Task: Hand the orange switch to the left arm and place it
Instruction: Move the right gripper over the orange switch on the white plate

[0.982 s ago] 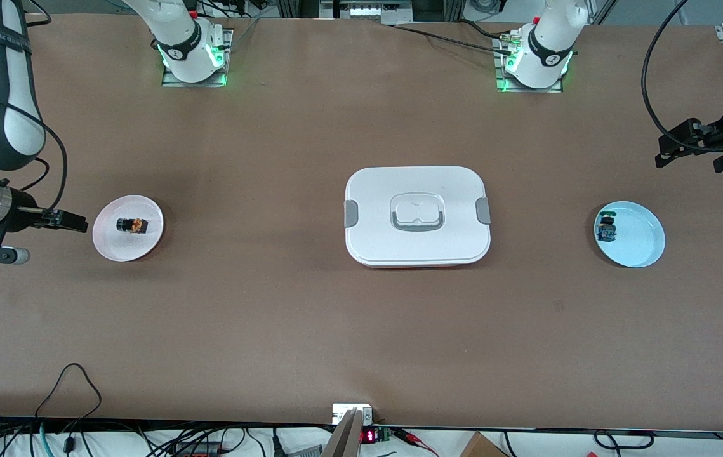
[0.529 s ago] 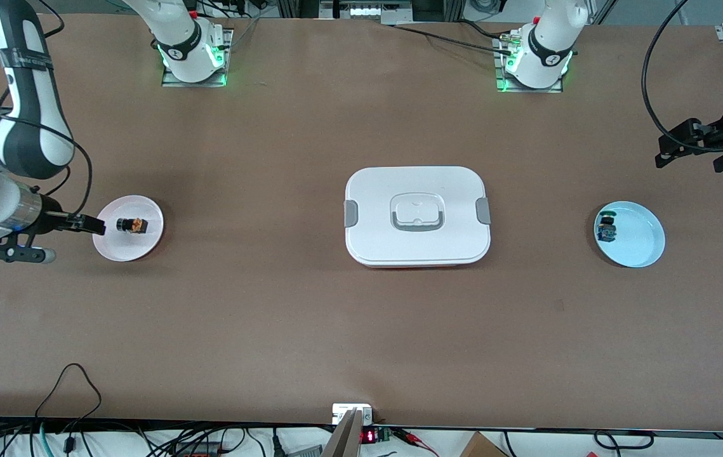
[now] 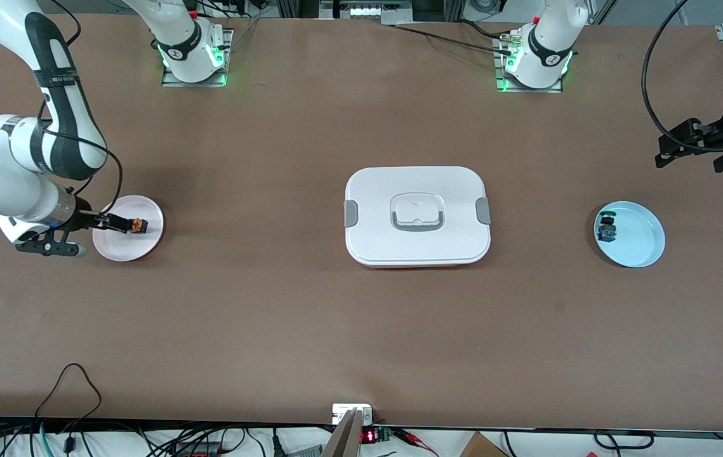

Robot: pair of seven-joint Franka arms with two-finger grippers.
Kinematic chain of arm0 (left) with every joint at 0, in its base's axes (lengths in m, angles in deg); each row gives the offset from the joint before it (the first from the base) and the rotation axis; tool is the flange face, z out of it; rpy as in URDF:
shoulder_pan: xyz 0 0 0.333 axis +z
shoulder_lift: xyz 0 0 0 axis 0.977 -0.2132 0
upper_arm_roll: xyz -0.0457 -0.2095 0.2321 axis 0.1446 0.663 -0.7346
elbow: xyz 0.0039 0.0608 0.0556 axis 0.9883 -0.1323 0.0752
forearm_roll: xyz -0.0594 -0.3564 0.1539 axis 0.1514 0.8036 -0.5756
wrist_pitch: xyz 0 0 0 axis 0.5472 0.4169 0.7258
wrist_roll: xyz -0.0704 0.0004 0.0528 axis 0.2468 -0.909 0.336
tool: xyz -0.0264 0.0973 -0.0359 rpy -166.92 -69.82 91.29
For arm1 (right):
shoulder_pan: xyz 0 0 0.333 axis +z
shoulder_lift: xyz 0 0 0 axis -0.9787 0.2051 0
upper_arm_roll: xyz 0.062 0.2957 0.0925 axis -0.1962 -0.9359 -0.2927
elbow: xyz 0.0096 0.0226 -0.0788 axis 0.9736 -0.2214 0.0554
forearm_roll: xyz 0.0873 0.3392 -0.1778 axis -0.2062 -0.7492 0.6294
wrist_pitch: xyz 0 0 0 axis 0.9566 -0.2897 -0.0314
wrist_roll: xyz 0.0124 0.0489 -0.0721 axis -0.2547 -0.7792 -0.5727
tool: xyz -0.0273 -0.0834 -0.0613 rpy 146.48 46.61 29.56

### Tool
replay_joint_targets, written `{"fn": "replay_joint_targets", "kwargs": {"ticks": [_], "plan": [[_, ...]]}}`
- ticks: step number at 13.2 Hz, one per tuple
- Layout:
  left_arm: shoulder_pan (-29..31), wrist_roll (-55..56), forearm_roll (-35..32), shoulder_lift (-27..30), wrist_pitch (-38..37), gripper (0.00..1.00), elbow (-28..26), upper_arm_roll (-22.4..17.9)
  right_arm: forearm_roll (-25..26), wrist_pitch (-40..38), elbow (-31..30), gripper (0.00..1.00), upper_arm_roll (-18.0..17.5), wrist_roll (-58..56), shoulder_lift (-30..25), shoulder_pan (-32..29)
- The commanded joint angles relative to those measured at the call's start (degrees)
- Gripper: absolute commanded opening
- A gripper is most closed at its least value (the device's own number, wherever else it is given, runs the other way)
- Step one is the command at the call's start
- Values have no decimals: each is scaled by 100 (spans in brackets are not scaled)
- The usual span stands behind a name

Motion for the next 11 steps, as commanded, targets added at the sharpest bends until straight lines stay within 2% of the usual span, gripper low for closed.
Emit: {"fn": "replay_joint_targets", "kwargs": {"ticks": [1, 11], "plan": [[24, -2, -73, -55, -106, 100, 158, 32, 389, 184, -81, 100, -41, -145, 113, -47], [24, -2, -73, -55, -106, 100, 158, 32, 470, 580, -152, 100, -50, -163, 570, -47]]}}
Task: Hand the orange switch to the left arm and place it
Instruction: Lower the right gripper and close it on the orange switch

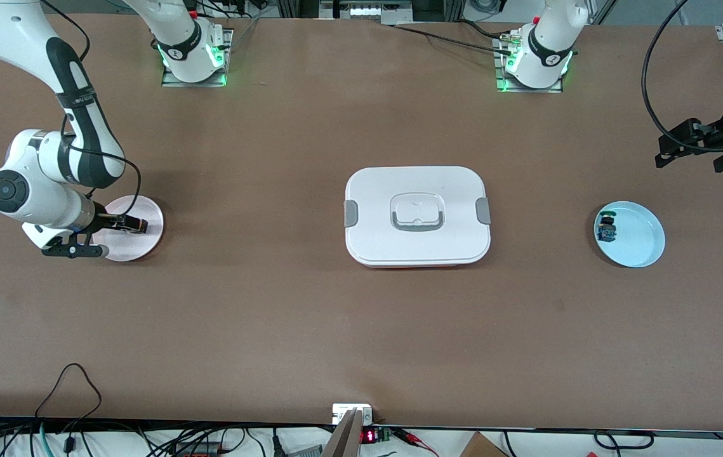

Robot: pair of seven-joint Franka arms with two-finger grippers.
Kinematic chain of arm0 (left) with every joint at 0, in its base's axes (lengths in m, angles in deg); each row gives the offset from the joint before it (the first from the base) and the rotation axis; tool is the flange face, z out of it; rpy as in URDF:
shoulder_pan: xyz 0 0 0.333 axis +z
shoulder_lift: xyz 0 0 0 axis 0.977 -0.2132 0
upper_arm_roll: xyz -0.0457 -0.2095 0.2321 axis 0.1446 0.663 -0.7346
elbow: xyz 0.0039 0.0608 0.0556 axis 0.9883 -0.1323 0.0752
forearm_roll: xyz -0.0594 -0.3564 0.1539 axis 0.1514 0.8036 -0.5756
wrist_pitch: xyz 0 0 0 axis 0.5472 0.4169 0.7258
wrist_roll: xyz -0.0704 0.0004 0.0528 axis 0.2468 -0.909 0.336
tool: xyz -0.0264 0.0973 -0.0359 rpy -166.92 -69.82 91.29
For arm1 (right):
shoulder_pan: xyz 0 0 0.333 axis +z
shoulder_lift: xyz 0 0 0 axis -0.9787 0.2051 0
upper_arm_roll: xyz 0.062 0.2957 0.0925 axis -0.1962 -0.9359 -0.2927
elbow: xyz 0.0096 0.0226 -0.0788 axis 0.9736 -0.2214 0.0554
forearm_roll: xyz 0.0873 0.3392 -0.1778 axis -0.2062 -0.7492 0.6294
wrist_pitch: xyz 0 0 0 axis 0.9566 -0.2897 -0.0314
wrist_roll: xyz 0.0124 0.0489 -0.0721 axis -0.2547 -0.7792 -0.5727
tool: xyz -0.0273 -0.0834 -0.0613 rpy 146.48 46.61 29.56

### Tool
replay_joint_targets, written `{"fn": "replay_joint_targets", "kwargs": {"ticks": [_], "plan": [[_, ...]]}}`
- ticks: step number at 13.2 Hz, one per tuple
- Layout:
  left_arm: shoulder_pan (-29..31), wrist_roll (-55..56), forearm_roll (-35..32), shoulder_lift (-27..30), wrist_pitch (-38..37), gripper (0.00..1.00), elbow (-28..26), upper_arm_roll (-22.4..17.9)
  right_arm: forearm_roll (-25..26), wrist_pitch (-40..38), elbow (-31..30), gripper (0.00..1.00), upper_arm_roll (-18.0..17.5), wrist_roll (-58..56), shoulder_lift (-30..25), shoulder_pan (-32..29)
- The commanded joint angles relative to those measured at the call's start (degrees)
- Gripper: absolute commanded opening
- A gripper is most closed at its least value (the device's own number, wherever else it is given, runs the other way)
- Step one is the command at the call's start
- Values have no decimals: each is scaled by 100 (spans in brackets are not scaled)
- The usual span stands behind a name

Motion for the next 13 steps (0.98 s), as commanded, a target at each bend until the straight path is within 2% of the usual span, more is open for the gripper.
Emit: {"fn": "replay_joint_targets", "kwargs": {"ticks": [1, 13], "plan": [[23, -2, -73, -55, -106, 100, 158, 32, 97, 185, -68, 100, -51, -64, 98, -42], [23, -2, -73, -55, -106, 100, 158, 32, 80, 449, -296, 100, -60, -64, 301, -51]]}}
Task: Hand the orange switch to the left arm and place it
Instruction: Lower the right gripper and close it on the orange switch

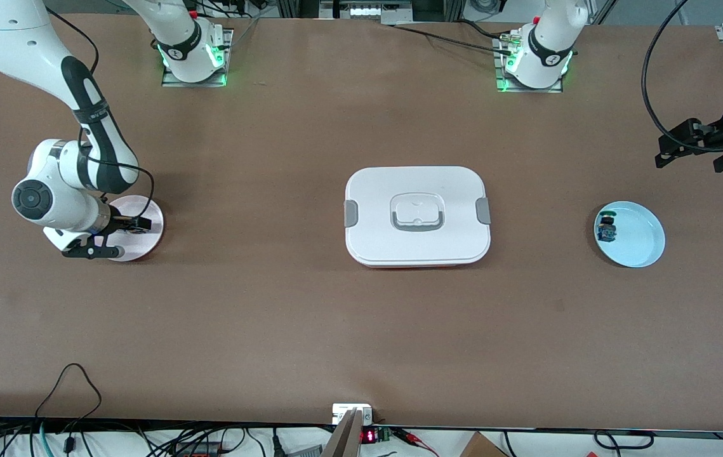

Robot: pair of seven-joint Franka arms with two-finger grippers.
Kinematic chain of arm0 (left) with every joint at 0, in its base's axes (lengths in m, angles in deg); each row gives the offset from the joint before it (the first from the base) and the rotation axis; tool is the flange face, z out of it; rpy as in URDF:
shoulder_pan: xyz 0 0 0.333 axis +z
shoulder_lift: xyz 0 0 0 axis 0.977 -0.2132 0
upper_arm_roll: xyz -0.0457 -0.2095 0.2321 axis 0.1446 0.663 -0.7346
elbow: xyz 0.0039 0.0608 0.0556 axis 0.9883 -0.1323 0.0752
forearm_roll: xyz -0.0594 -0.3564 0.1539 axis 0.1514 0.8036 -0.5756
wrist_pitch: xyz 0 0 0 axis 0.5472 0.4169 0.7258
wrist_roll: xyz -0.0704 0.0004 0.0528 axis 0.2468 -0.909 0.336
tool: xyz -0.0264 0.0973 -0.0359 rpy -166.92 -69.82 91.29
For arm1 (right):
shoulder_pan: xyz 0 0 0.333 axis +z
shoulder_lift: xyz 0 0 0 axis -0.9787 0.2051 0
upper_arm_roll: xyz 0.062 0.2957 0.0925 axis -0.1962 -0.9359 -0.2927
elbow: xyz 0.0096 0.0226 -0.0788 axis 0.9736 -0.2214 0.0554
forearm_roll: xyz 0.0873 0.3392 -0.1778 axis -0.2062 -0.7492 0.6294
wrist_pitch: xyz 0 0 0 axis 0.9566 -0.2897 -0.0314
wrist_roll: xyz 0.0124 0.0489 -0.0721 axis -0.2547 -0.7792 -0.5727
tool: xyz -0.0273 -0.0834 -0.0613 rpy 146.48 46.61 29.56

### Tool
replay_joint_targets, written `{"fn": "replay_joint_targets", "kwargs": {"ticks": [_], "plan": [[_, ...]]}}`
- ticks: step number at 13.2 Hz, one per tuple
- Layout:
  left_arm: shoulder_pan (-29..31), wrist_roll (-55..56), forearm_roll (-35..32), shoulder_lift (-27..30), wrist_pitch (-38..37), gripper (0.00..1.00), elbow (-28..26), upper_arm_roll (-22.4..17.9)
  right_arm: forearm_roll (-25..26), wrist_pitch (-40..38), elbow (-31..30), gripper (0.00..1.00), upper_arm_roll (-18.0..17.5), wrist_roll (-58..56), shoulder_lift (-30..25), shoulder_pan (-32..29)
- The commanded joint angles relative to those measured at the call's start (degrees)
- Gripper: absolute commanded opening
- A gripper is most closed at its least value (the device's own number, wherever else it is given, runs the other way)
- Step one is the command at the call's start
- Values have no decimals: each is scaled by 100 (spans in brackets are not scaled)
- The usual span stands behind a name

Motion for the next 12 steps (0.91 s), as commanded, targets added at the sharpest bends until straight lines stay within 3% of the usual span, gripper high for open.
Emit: {"fn": "replay_joint_targets", "kwargs": {"ticks": [1, 12], "plan": [[24, -2, -73, -55, -106, 100, 158, 32, 75, 123, -140, 100, -53, -46, -77, -53], [24, -2, -73, -55, -106, 100, 158, 32, 102, 123, -210, 100, -53, -178, -95, -70]]}}
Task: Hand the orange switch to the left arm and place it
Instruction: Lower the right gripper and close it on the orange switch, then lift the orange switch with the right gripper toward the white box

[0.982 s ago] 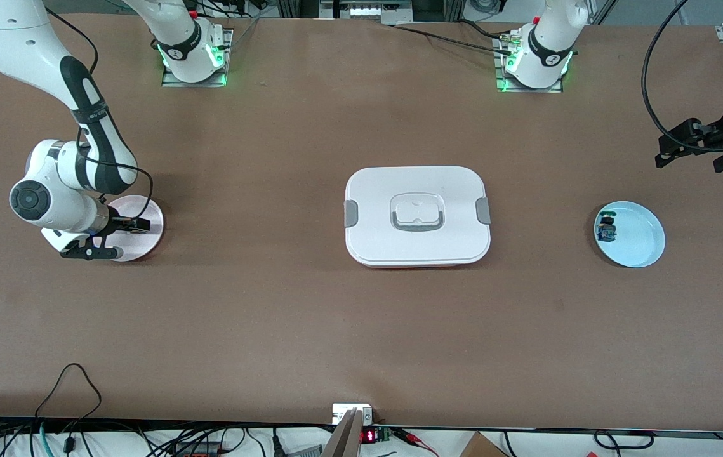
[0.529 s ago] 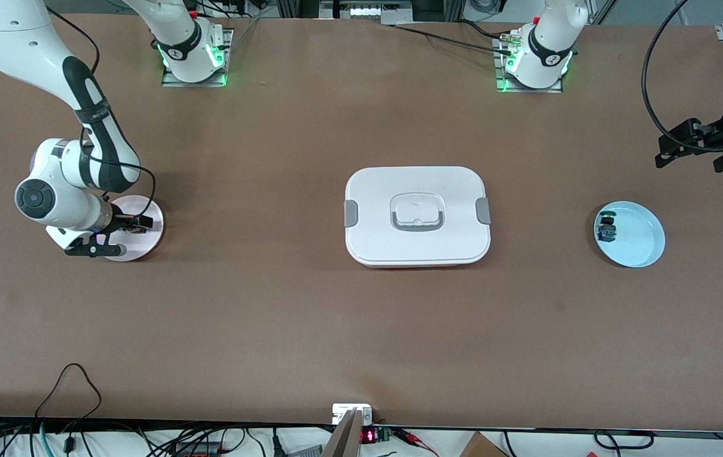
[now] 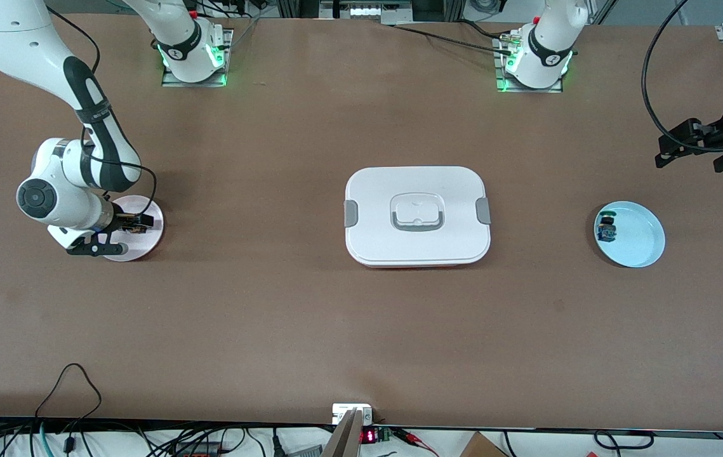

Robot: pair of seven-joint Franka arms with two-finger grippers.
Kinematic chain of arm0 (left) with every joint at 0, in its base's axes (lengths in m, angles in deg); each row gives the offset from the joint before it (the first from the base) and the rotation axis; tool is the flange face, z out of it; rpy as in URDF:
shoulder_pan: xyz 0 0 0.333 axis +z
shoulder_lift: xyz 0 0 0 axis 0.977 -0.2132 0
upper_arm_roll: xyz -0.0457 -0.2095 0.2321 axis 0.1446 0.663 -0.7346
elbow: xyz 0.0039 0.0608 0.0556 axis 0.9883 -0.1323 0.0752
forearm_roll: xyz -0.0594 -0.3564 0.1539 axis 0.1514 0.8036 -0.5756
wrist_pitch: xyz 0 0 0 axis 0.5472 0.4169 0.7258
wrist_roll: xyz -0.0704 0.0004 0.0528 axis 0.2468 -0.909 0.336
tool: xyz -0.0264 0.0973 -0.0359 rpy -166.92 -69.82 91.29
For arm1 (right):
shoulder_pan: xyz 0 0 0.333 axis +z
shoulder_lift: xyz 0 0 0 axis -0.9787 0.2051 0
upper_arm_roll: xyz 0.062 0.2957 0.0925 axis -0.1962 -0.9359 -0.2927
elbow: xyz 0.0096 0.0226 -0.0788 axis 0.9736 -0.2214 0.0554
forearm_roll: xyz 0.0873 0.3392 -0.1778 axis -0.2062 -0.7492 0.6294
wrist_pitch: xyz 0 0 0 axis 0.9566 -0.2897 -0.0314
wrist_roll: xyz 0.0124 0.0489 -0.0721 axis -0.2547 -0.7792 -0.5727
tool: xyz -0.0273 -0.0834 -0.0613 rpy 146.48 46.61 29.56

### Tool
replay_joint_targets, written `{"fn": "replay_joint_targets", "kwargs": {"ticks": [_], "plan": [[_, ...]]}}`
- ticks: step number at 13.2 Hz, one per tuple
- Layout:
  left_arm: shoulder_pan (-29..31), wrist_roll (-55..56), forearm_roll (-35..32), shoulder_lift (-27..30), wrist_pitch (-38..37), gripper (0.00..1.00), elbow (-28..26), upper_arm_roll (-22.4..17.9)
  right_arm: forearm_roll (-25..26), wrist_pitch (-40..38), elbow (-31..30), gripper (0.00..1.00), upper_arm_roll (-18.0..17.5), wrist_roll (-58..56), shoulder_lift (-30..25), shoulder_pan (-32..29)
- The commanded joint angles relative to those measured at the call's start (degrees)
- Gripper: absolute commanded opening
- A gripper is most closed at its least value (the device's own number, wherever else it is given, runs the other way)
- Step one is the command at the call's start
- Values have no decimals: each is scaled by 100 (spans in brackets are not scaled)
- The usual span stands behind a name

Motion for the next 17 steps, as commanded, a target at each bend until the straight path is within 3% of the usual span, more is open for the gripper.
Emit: {"fn": "replay_joint_targets", "kwargs": {"ticks": [1, 4, 5, 6, 9, 13, 17], "plan": [[24, -2, -73, -55, -115, 100, 158, 32, 97, 110, -126, 100, -53, -89, -77, -79], [24, -11, -73, -55, -115, 100, 158, 32, 124, 206, -126, 100, -53, -150, -51, -158], [24, -11, -73, -55, -106, 100, 158, 32, 132, 206, -126, 96, -53, -246, -50, -193], [24, -11, -73, -55, -115, 100, 158, 32, 124, 189, -126, 69, -53, -517, -50, -202], [32, -11, -73, -55, -115, 100, 158, 23, 124, 163, -117, 28, -53, -537, -50, -228], [41, -11, -73, -55, -115, 100, 158, 23, 80, 136, -64, 14, -61, -554, -111, -228], [32, -11, -73, -55, -115, 100, 158, 23, 62, -216, -20, 14, -123, -825, -498, -176]]}}
